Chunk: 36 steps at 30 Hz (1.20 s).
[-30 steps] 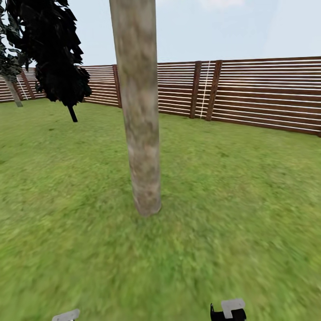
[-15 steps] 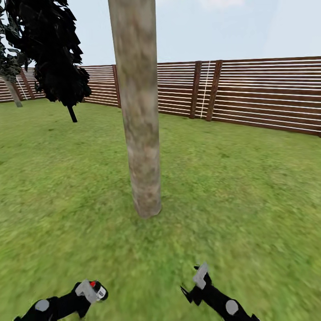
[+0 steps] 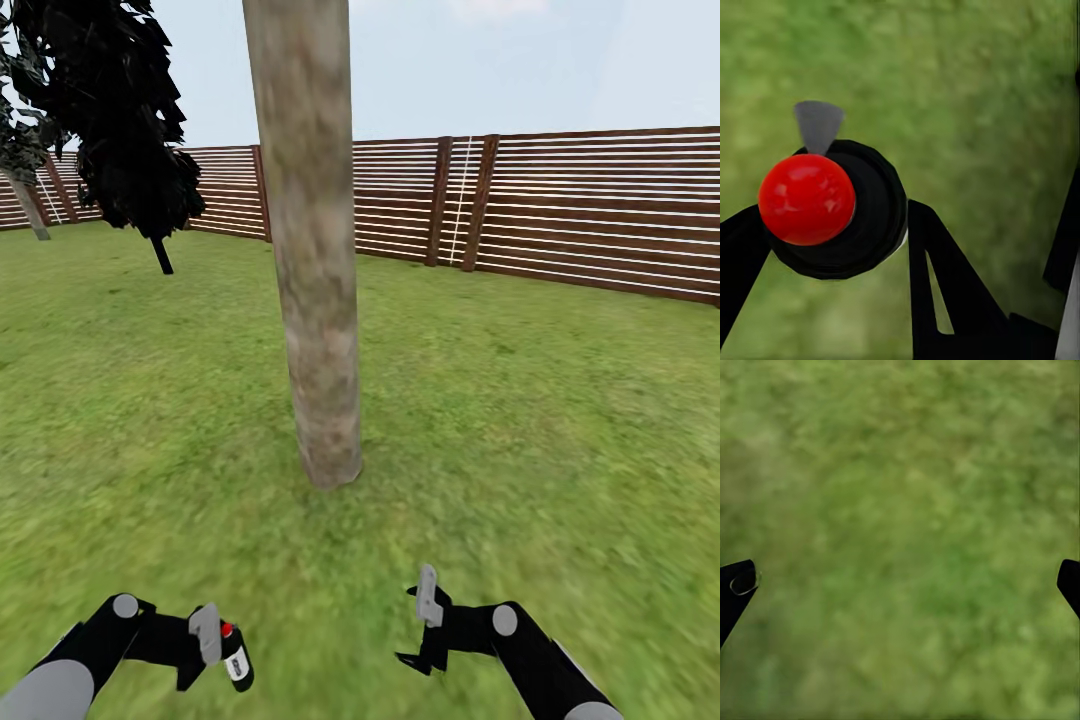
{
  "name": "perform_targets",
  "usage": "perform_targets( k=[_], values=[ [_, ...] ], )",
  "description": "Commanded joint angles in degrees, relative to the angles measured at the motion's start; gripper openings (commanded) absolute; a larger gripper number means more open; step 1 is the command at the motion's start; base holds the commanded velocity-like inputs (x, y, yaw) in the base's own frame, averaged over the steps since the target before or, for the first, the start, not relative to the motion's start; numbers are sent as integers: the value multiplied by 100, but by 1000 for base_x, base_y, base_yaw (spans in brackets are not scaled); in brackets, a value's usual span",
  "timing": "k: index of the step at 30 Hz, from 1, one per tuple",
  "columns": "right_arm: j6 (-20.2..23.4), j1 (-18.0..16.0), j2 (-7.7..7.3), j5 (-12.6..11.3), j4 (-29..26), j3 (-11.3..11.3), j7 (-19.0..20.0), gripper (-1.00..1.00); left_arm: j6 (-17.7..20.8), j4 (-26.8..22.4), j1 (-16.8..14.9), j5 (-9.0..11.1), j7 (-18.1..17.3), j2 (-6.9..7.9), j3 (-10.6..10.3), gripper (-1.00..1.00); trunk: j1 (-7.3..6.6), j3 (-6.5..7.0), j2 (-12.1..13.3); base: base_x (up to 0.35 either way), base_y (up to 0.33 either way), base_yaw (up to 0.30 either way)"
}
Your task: In the garden, pick up the pesticide atomizer on the floor and spray pesticide onto both trees until each tree trunk is fully covered.
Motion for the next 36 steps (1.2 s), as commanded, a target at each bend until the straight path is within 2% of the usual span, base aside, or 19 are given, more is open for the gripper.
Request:
perform_targets(
  k=[1,6,7,8,10,12,15,17,19,22,27,30,32,36],
  values=[
    [-1,0,7,0,2,1,1,-100,9,-5,0,0,1,-16,-41,-100,0,0,0,0,0,0],
    [5,-102,60,-8,-3,38,79,-100,23,-198,-1,-6,7,-319,-159,-100,0,0,0,0,0,0],
    [2,-118,77,-8,-6,45,227,-100,23,-219,-1,-53,11,-435,-234,-100,0,0,0,0,0,0],
    [0,-149,128,-8,-9,50,419,-100,58,-256,-1,-160,30,-566,-405,-100,0,0,0,0,0,0],
    [0,-212,246,-4,-7,52,551,-100,276,-399,-4,-250,56,-687,-595,-100,0,0,0,0,0,0],
    [-1,-237,301,-7,-4,68,581,-100,431,-512,-1,-291,56,-852,-661,-100,0,0,0,0,0,0],
    [-2,-245,362,-8,4,182,590,-100,499,-558,-7,-393,69,-1005,-867,-100,0,0,0,0,0,0],
    [-2,-246,421,-9,1,205,591,-100,509,-569,-12,-416,80,-1131,-923,-100,0,0,0,0,0,0],
    [-2,-246,495,-7,-16,218,597,-100,503,-574,-144,-556,90,-1379,-944,-100,0,0,0,0,0,0],
    [-2,-246,559,-1,-70,220,603,-100,503,-573,-149,-713,91,-1446,-945,-100,0,0,0,0,0,0],
    [-2,-246,638,0,-93,220,620,-100,498,-566,-150,-942,232,-1457,-942,-100,0,0,0,0,0,0],
    [-2,-246,643,0,-98,220,624,-100,495,-566,-150,-958,325,-1489,-988,-100,0,0,0,0,0,0],
    [-2,-249,643,0,-104,220,625,-100,494,-566,-150,-959,589,-1548,-1093,-100,0,0,0,0,0,0],
    [-2,-251,644,0,-156,220,626,-100,478,-551,-144,-958,674,-1587,-1183,-100,0,0,0,0,0,0]
  ],
)
